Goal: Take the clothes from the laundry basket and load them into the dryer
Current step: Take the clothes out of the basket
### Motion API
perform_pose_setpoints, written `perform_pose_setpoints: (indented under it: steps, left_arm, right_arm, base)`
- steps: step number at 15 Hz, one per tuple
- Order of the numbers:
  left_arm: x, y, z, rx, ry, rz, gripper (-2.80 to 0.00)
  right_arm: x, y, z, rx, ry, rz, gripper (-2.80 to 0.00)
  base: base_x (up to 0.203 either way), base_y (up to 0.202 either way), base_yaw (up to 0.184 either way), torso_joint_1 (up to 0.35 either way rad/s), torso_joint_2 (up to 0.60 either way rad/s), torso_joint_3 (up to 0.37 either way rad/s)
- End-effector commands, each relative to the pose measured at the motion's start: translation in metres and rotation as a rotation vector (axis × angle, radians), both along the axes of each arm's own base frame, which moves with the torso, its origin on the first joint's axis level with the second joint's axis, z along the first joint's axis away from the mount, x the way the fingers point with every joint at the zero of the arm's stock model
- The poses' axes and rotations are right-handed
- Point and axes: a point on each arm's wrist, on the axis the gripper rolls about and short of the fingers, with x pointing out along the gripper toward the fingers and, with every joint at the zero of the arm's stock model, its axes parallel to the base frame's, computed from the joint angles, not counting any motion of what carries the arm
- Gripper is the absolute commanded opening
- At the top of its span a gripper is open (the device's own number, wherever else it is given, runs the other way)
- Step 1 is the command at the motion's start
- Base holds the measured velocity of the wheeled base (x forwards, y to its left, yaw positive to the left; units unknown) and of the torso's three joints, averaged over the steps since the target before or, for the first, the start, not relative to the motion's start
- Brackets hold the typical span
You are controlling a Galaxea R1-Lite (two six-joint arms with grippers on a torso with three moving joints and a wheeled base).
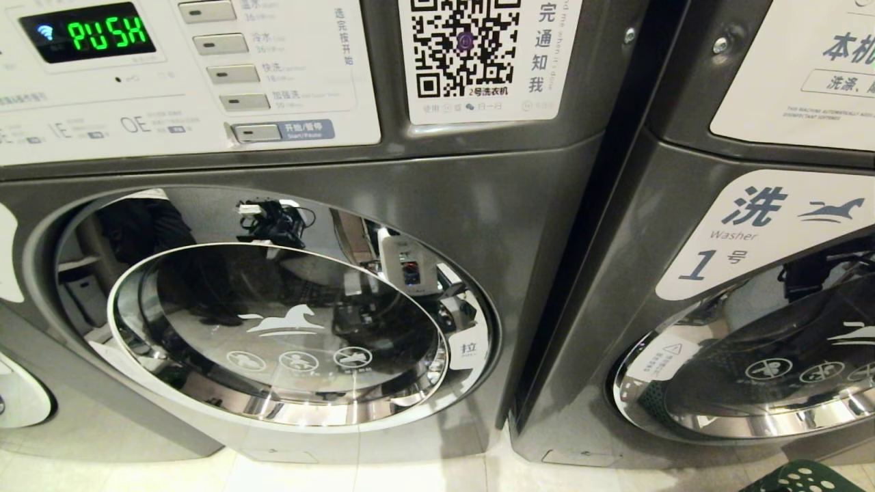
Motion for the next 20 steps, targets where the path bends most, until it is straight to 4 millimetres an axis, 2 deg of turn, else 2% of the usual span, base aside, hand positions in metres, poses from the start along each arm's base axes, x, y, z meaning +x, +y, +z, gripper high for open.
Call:
perform_pose_setpoints:
  steps: [1, 3, 7, 13, 16, 18, 19, 20]
  left_arm:
    - [0.0, 0.0, 0.0, 0.0, 0.0, -0.001, -2.8]
    - [0.0, 0.0, 0.0, 0.0, 0.0, -0.001, -2.8]
    - [0.0, 0.0, 0.0, 0.0, 0.0, 0.0, -2.8]
    - [0.0, 0.0, 0.0, 0.0, 0.0, -0.001, -2.8]
    - [0.0, 0.0, 0.0, 0.0, -0.001, 0.0, -2.8]
    - [0.0, 0.0, 0.0, 0.0, 0.0, 0.0, -2.8]
    - [0.0, 0.0, 0.0, 0.0, 0.0, 0.0, -2.8]
    - [0.0, 0.0, 0.0, 0.0, 0.0, 0.0, -2.8]
  right_arm:
    - [0.002, -0.029, -0.028, 0.159, 0.057, -0.089, -2.8]
    - [0.002, -0.042, -0.049, 0.286, 0.065, -0.155, -2.8]
    - [0.006, -0.053, -0.091, 0.549, 0.078, -0.227, -2.8]
    - [0.026, -0.084, -0.159, 0.655, 0.07, -0.213, -2.8]
    - [0.03, -0.089, -0.186, 0.745, 0.071, -0.207, -2.8]
    - [0.031, -0.088, -0.196, 0.794, 0.057, -0.198, -2.8]
    - [0.032, -0.089, -0.201, 0.806, 0.058, -0.204, 0.0]
    - [0.033, -0.089, -0.205, 0.823, 0.054, -0.207, 0.0]
  base:
    - [0.0, 0.0, 0.0, 0.0, 0.0, 0.0]
    - [0.0, 0.0, 0.0, 0.0, 0.0, 0.0]
    - [0.0, 0.0, 0.0, 0.0, 0.0, 0.0]
    - [0.0, 0.0, 0.0, 0.0, 0.0, 0.0]
    - [0.0, 0.0, 0.0, 0.0, 0.0, 0.0]
    - [0.0, 0.0, 0.0, 0.0, 0.0, 0.0]
    - [0.0, 0.0, 0.0, 0.0, 0.0, 0.0]
    - [0.0, 0.0, 0.0, 0.0, 0.0, 0.0]
